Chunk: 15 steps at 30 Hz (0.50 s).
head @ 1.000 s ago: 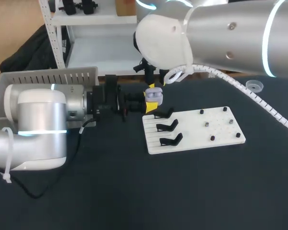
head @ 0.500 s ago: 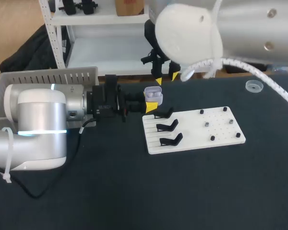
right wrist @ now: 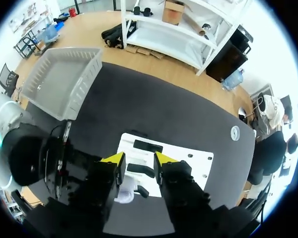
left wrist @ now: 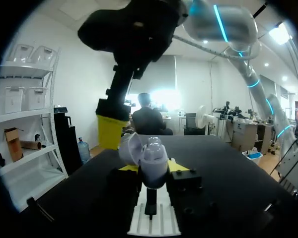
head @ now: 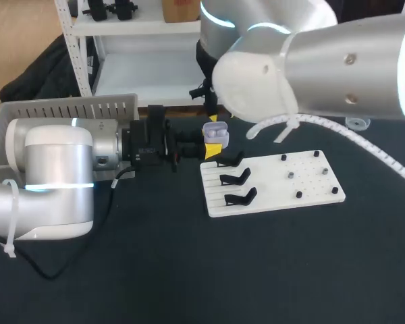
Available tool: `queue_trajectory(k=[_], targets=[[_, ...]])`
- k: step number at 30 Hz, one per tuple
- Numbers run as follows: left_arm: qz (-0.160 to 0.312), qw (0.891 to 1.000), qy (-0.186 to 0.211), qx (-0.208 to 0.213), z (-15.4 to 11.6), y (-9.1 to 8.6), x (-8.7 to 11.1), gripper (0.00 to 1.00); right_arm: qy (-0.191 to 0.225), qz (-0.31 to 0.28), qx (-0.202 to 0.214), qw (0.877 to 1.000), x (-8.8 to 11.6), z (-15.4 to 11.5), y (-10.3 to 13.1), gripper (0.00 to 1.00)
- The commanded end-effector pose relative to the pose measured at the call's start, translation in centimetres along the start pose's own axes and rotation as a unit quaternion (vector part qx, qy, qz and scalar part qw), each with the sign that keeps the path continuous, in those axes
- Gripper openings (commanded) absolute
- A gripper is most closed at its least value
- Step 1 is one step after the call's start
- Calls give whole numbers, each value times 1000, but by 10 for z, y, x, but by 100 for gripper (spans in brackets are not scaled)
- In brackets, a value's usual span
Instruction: Pick up each earbud case from the left stands, insert the matching earbuds, close the lid, and place the case in the box.
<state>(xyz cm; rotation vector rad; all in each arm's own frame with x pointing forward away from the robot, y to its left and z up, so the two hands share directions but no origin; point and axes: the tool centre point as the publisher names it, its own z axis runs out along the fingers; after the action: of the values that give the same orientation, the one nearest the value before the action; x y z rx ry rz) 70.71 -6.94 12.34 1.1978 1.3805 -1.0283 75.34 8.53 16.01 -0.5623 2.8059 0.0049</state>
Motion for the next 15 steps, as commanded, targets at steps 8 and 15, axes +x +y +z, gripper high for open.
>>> queue_trajectory(k=[8,15], targets=[[1,1000,-1,-2,0,-1,1,0,29,2,-1,1000,7,4,-5,36],[1,1000,-1,-2,0,-1,1,0,30,4,-9,999,20,-1,-5,36]])
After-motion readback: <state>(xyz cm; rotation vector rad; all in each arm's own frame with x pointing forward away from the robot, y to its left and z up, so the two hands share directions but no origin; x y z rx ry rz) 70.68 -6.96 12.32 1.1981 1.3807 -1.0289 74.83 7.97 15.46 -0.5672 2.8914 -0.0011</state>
